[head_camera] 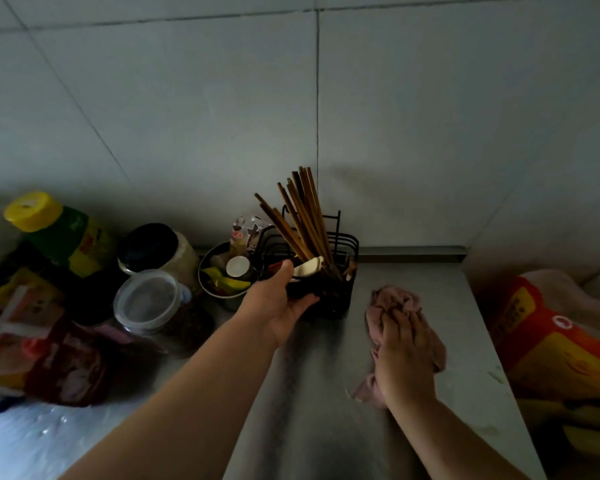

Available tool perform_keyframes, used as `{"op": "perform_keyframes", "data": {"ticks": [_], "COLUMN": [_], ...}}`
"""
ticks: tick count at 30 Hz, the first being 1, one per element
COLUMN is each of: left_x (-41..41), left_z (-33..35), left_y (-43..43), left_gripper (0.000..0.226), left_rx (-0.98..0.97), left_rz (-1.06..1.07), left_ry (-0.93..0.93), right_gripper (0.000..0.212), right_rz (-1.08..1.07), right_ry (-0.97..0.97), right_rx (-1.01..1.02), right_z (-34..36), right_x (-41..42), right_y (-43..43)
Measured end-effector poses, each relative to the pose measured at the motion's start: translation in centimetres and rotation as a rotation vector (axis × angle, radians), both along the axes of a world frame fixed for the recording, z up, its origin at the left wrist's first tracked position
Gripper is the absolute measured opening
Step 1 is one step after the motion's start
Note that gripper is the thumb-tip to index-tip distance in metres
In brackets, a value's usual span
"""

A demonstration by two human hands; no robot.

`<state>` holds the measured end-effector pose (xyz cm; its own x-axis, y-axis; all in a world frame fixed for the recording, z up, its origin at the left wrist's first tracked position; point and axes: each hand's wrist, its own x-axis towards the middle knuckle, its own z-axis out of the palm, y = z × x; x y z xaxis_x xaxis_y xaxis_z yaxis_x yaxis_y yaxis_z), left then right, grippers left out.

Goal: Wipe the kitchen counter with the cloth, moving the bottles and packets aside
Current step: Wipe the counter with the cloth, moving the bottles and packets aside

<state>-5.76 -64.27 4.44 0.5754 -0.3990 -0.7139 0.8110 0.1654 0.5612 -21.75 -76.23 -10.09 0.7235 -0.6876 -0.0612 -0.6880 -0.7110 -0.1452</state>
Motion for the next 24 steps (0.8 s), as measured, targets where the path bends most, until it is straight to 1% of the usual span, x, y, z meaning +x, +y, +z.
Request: {"op": "perform_keyframes", "data": {"ticks": [4,6,10,12,15,18,20,22,23,24], "left_x": [0.6,0.6,0.2,0.1,-0.6,-2.0,-3.2,-4.4,-5.0,-5.5], "left_z": [-0.2,-0.4,-0.4,0.1,0.7,0.8,0.5,-0.1,-0.5,-1.0], "left_y": [-1.0,-1.1,-0.4,0.4,2.0,4.3,6.4,8.7,9.8,11.2], "left_gripper": [0.037,0.038,0.054,0.054,0.043,0.03,0.021,0.015,0.014,0.013], "left_rx": [-0.004,0.036,0.177,0.196,0.212,0.22,0.201,0.198,0.209,0.218], "left_rz": [0.057,0.045,-0.096,-0.154,-0.229,-0.3,-0.339,-0.364,-0.37,-0.378], "left_ry": [-0.005,-0.021,-0.066,-0.081,-0.115,-0.14,-0.115,-0.074,-0.053,-0.031], "right_gripper": [0.088,0.086,0.083,0.082,0.083,0.086,0.098,0.112,0.108,0.097], "right_rz": [0.008,0.002,0.037,0.052,0.062,0.087,0.076,0.06,0.055,0.053], "right_ry": [-0.04,-0.048,-0.021,0.005,0.004,0.068,0.153,0.196,0.21,0.229], "right_rx": [-0.013,-0.011,-0.009,-0.002,-0.011,0.042,0.068,0.085,0.093,0.1], "right_z": [-0.2,-0.3,0.1,0.3,0.5,1.4,1.9,2.6,2.9,3.3], "right_x": [0.2,0.3,0.3,0.3,0.2,-0.2,-0.7,-1.6,-1.9,-2.1], "right_y": [-0.3,-0.4,-0.5,-0.4,-0.6,-0.5,0.2,2.0,3.0,4.3]}}
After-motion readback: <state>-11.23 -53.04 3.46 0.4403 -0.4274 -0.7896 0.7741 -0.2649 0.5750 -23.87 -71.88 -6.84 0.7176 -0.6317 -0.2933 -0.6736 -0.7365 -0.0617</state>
